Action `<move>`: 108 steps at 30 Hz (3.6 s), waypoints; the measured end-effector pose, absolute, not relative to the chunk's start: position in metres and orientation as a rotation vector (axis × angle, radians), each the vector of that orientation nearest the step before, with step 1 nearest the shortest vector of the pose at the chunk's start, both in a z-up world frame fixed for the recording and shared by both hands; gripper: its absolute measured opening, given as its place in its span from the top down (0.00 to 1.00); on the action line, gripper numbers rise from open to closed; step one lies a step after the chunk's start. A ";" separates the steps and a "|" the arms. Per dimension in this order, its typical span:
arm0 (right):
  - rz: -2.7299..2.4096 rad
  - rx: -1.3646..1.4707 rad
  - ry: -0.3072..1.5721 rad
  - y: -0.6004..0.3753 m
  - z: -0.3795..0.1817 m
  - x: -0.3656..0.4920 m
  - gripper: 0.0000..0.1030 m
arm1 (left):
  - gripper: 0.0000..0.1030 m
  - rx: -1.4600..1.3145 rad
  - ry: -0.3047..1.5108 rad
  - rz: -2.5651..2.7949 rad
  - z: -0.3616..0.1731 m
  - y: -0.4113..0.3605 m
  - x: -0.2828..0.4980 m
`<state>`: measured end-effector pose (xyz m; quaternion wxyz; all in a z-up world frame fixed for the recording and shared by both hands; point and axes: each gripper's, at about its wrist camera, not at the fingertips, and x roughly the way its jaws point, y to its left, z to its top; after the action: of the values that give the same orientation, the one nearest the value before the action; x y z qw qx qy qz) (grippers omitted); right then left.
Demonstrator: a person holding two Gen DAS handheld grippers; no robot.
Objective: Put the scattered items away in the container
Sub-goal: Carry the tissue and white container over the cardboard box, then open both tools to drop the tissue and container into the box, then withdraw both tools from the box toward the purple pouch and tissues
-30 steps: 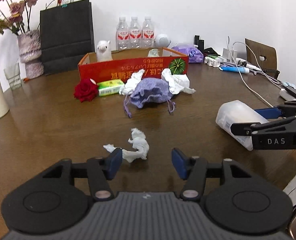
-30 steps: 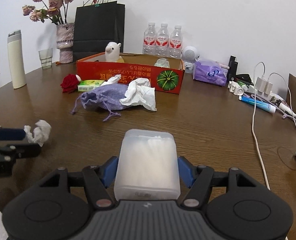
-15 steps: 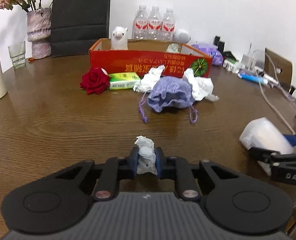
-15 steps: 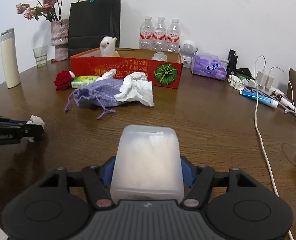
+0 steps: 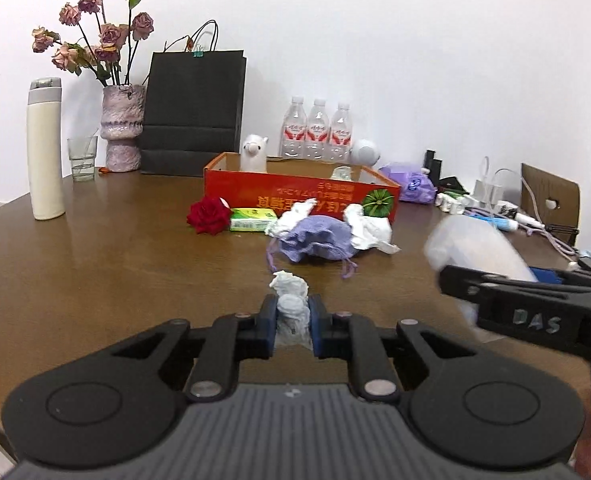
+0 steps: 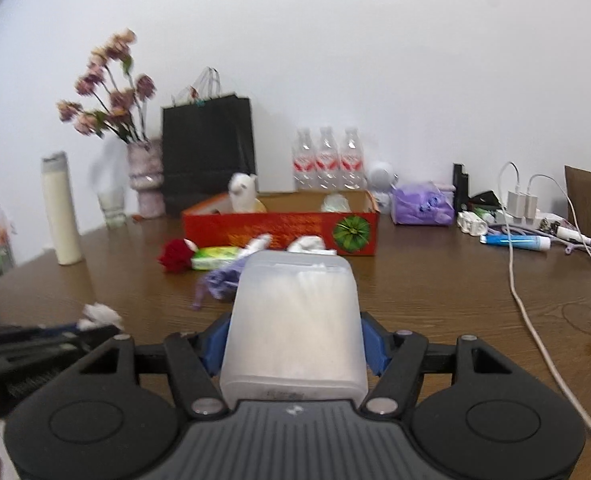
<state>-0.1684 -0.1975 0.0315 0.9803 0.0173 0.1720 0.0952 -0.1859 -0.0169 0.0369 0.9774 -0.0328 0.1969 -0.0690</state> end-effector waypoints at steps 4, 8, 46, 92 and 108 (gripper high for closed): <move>0.229 0.040 0.348 -0.188 0.028 -0.181 0.38 | 0.84 -0.067 0.392 -0.156 0.038 -0.020 -0.190; 0.233 0.046 0.349 -0.187 0.030 -0.180 0.38 | 0.84 -0.069 0.385 -0.168 0.044 -0.022 -0.180; 0.076 -0.147 1.018 -0.173 0.041 0.316 0.36 | 0.80 -0.042 1.031 -0.151 0.038 -0.056 0.298; 0.145 0.070 0.729 -0.209 0.251 0.167 0.00 | 0.00 0.061 0.561 -0.073 0.256 -0.021 0.131; 0.205 0.126 0.397 -0.222 0.172 0.111 0.00 | 0.00 0.017 0.223 -0.136 0.186 -0.019 0.078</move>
<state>0.1113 -0.2219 0.1718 0.9732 0.0625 0.1966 0.1016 0.0776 -0.0188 0.1857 0.9914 0.0087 0.1113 -0.0679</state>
